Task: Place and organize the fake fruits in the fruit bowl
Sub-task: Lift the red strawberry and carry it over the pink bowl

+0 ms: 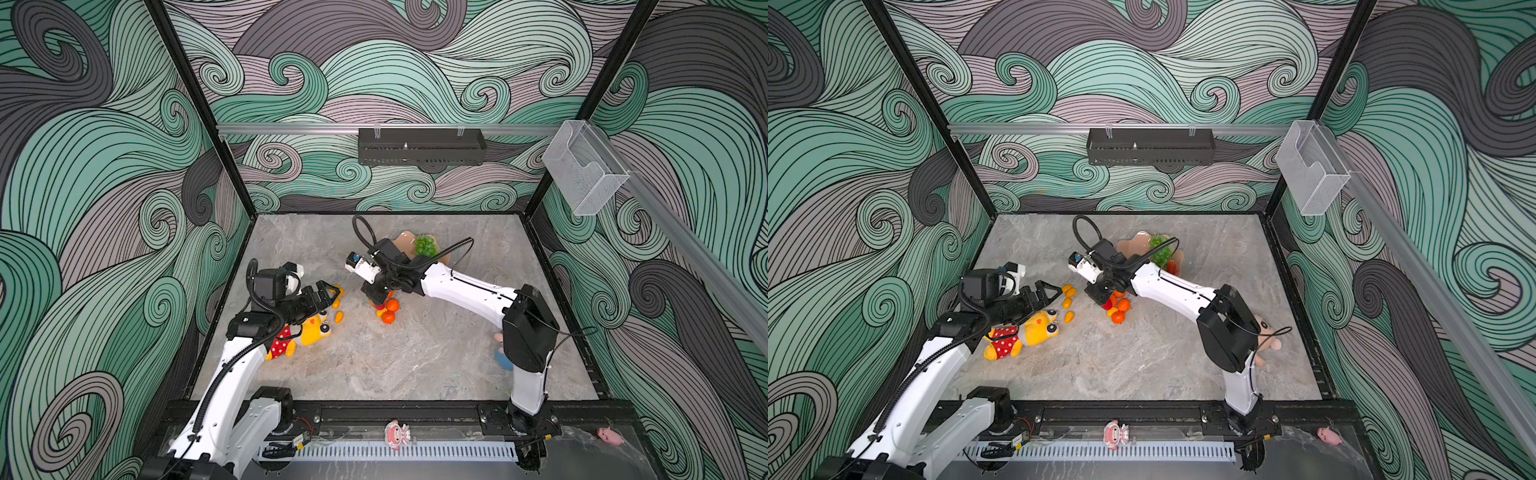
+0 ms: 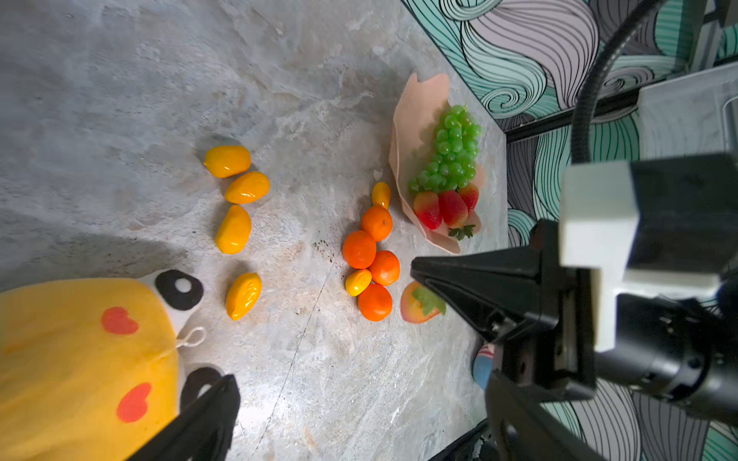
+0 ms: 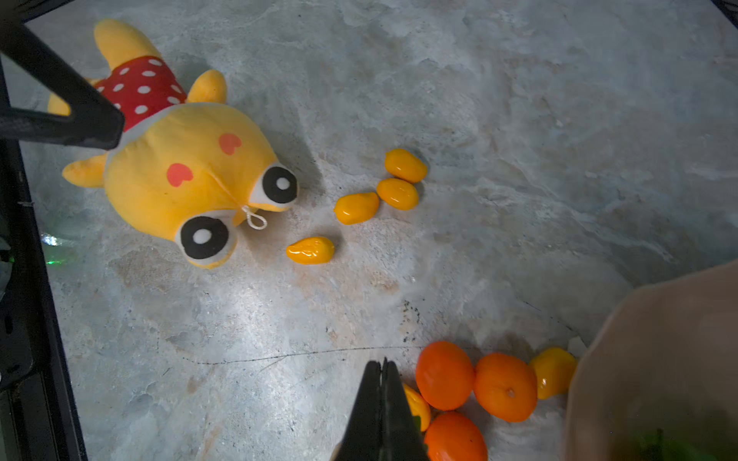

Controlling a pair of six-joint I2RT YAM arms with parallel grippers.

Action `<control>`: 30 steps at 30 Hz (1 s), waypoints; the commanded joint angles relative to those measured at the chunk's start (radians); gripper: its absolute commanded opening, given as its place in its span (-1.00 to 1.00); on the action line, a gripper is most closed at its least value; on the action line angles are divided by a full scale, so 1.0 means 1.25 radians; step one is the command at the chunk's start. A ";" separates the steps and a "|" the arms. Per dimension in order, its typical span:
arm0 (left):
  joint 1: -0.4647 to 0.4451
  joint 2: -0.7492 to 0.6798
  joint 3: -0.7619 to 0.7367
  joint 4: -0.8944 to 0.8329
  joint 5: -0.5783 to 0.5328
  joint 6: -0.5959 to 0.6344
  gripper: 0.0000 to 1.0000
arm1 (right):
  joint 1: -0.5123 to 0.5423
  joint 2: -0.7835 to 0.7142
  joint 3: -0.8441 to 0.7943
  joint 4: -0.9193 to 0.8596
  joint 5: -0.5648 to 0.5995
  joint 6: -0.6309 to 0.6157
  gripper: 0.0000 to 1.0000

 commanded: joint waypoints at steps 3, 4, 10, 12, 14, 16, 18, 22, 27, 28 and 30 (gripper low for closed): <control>-0.115 0.073 0.060 0.066 -0.092 -0.019 0.97 | -0.065 -0.048 -0.016 -0.049 0.046 0.035 -1.00; -0.136 0.093 0.070 0.070 -0.096 -0.018 0.97 | -0.080 -0.050 -0.014 -0.057 0.050 0.031 -1.00; -0.250 0.212 0.144 0.094 -0.140 -0.013 0.97 | -0.158 -0.046 0.005 -0.105 0.097 -0.025 -1.00; -0.283 0.249 0.171 0.102 -0.150 -0.007 0.97 | -0.182 -0.042 0.013 -0.115 0.110 -0.039 -1.00; -0.311 0.284 0.197 0.109 -0.158 -0.002 0.97 | -0.208 -0.039 0.015 -0.118 0.114 -0.049 -1.00; -0.339 0.316 0.225 0.114 -0.168 0.007 0.97 | -0.233 -0.038 0.019 -0.121 0.118 -0.057 -1.00; -0.362 0.350 0.253 0.116 -0.176 0.015 0.97 | -0.256 -0.035 0.021 -0.120 0.119 -0.059 -1.00; -0.396 0.412 0.308 0.117 -0.179 0.025 0.97 | -0.293 -0.020 0.033 -0.122 0.127 -0.067 -1.00; -0.420 0.471 0.353 0.115 -0.175 0.034 0.97 | -0.322 0.012 0.056 -0.128 0.137 -0.079 -1.00; -0.423 0.477 0.359 0.115 -0.175 0.035 0.97 | -0.325 0.020 0.062 -0.130 0.139 -0.082 -1.00; -0.424 0.485 0.365 0.114 -0.175 0.037 0.97 | -0.330 0.037 0.072 -0.129 0.141 -0.089 -1.00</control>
